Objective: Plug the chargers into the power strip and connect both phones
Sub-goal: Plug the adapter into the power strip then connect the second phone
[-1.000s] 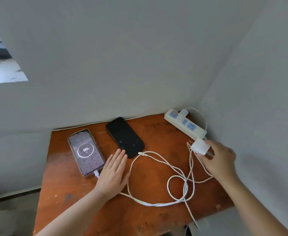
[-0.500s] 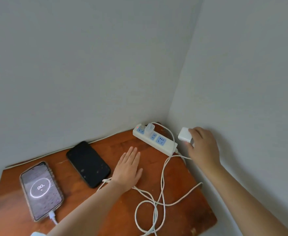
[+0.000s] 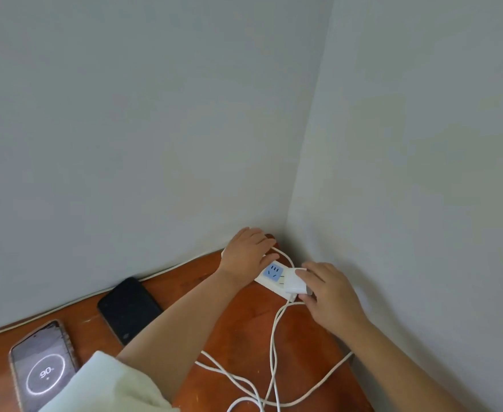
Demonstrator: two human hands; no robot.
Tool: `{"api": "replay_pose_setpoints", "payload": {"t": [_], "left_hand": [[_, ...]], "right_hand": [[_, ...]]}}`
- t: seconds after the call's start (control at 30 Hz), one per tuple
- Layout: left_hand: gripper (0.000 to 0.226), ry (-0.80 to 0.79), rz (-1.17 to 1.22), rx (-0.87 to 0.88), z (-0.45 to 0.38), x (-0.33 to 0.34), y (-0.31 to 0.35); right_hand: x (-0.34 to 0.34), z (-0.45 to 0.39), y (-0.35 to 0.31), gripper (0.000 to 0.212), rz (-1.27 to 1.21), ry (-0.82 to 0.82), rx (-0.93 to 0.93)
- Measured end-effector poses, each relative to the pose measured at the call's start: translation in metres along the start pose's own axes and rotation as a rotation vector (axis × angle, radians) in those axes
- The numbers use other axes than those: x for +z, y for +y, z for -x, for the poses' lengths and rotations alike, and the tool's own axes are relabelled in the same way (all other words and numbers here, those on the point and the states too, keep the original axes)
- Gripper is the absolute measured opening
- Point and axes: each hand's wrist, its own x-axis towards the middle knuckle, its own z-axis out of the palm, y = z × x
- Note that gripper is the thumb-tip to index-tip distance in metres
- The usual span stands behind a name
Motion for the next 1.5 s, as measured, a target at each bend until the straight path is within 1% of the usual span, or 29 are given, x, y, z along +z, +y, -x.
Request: {"api": "replay_pose_setpoints", "payload": {"t": [0.07, 0.13, 0.27, 0.37, 0.47, 0.53, 0.63, 0.7, 0.77, 0.83, 0.87, 0.93, 1.0, 1.07, 1.1, 1.17, 1.23, 1.37, 1.5], "left_hand": [[0.039, -0.01, -0.032, 0.023, -0.011, -0.002, 0.0], [0.04, -0.008, -0.02, 0.007, -0.018, -0.003, -0.002], [0.035, 0.097, 0.074, -0.157, -0.024, -0.002, -0.004], [0.034, 0.09, 0.084, -0.226, -0.032, 0.001, -0.003], [0.032, 0.092, 0.112, -0.255, -0.034, 0.004, -0.002], [0.03, 0.049, 0.178, -0.221, -0.03, 0.003, -0.005], [0.028, -0.068, 0.17, -0.037, -0.021, -0.002, -0.01], [0.028, -0.133, 0.025, 0.074, -0.017, -0.006, -0.01], [0.03, -0.198, -0.229, 0.189, -0.015, -0.008, -0.002], [0.038, -0.234, -0.445, 0.291, -0.013, -0.004, 0.011], [0.038, -0.248, -0.515, 0.32, -0.012, -0.002, 0.018], [0.029, -0.298, -0.59, 0.342, -0.005, 0.004, 0.025], [0.026, -0.364, -0.688, 0.374, 0.004, 0.012, 0.025], [0.03, -0.405, -0.808, 0.408, 0.018, 0.021, 0.022], [0.035, -0.413, -0.831, 0.402, 0.026, 0.025, 0.018], [0.049, -0.417, -0.755, 0.338, 0.042, 0.037, 0.009], [0.057, -0.393, -0.643, 0.257, 0.053, 0.047, 0.005], [0.057, -0.334, -0.411, 0.068, 0.061, 0.066, 0.009], [0.058, -0.286, -0.221, -0.065, 0.062, 0.075, 0.011]], "right_hand": [[0.004, -0.004, 0.001, 0.046, -0.015, -0.021, 0.001], [0.008, -0.008, 0.002, 0.045, -0.009, -0.063, -0.004], [0.015, -0.02, 0.002, 0.046, 0.025, -0.129, -0.035], [0.016, -0.037, 0.001, 0.046, 0.076, -0.177, -0.053], [0.013, -0.049, 0.004, 0.046, 0.082, -0.154, -0.016], [0.012, -0.047, 0.009, 0.045, 0.064, -0.106, 0.049], [0.011, -0.04, 0.019, 0.043, 0.069, -0.064, 0.132], [0.011, -0.041, 0.023, 0.043, 0.072, -0.081, 0.147], [0.011, -0.047, 0.021, 0.043, 0.066, -0.106, 0.146], [0.011, -0.052, 0.019, 0.042, 0.065, -0.106, 0.144], [0.012, -0.053, 0.019, 0.041, 0.07, -0.106, 0.14], [0.014, -0.055, 0.019, 0.042, 0.081, -0.122, 0.122], [0.016, -0.056, 0.02, 0.043, 0.09, -0.155, 0.071], [0.018, -0.059, 0.02, 0.044, 0.114, -0.194, 0.011], [0.018, -0.061, 0.019, 0.044, 0.135, -0.201, -0.015], [0.019, -0.065, 0.017, 0.045, 0.179, -0.199, -0.06], [0.022, -0.069, 0.015, 0.046, 0.198, -0.208, -0.099], [0.022, -0.075, 0.016, 0.053, 0.262, -0.257, -0.146], [0.019, -0.079, 0.019, 0.049, 0.319, -0.281, -0.191]]}}
